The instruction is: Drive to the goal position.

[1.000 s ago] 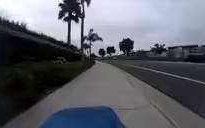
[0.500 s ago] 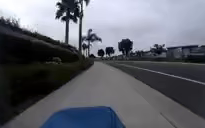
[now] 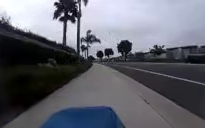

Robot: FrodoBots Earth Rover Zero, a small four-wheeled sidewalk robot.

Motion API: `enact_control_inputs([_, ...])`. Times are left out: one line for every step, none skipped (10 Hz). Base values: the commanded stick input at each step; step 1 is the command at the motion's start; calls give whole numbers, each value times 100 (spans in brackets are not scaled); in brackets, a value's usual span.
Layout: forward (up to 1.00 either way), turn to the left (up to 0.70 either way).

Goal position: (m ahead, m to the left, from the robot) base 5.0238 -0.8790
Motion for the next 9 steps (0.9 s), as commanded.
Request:
enact_control_inputs([100,0])
enact_control_inputs([100,0])
enact_control_inputs([100,0])
enact_control_inputs([100,0])
enact_control_inputs([100,0])
enact_control_inputs([100,0])
enact_control_inputs([100,0])
enact_control_inputs([100,0])
enact_control_inputs([100,0])
